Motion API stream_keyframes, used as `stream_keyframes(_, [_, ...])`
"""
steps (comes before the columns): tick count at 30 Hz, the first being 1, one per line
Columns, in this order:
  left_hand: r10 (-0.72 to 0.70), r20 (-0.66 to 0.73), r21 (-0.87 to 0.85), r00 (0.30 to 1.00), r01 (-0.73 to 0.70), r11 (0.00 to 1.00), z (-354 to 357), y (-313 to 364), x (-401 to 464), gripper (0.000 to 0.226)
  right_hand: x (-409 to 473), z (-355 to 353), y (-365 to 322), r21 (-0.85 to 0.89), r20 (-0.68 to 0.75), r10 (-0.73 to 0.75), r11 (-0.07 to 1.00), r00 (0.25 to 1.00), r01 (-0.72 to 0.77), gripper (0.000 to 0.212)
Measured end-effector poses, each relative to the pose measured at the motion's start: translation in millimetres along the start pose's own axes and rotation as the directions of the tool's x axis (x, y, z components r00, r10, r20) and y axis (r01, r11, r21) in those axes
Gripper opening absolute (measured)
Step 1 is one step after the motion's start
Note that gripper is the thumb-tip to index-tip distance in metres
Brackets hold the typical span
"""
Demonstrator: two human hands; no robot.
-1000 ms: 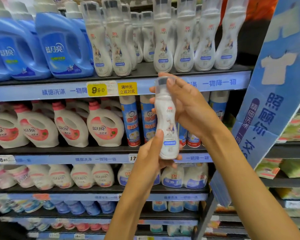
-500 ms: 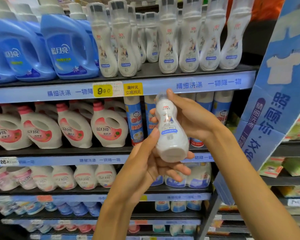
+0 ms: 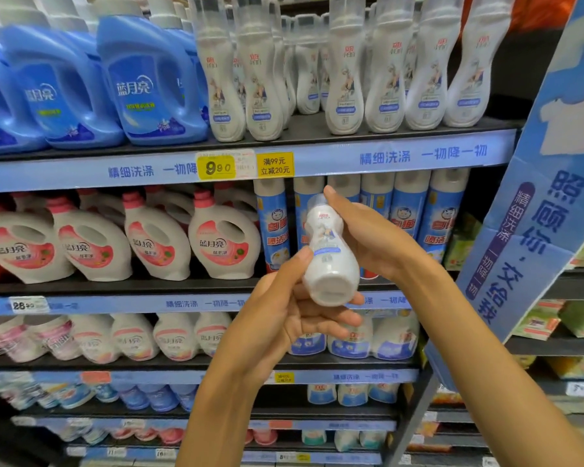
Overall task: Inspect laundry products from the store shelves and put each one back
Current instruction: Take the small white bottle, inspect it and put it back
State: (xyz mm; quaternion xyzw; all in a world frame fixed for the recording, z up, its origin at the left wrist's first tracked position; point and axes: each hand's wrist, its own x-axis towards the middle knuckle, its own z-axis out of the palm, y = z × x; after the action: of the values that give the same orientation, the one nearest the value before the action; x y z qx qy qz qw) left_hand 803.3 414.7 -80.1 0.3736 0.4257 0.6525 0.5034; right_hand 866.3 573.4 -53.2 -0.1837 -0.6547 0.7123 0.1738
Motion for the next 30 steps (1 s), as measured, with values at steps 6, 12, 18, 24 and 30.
stream_keyframes(6, [0.036,-0.082,0.195,0.996,-0.019,0.981,-2,-7,5,0.041,-8,-6,-27,0.030,-0.054,-0.217,0.975,0.975,0.218,0.035])
stream_keyframes(12, [0.195,-0.203,0.323,0.959,-0.122,0.939,-8,-12,19,0.039,-24,-3,-30,-0.056,-0.001,-0.400,0.915,0.917,0.399,0.047])
stream_keyframes(18, [0.347,-0.249,0.376,0.904,-0.240,0.895,-17,-11,34,0.034,-37,-2,-30,-0.044,0.170,-0.532,0.837,0.830,0.545,0.052])
stream_keyframes(24, [0.478,-0.206,0.460,0.854,-0.347,0.818,-22,-4,44,0.040,-43,-4,-31,-0.052,0.198,-0.590,0.791,0.783,0.610,0.054])
stream_keyframes(30, [0.466,-0.155,0.528,0.871,-0.326,0.784,-22,-7,49,0.049,-37,-1,-39,-0.073,0.131,-0.591,0.795,0.796,0.603,0.052])
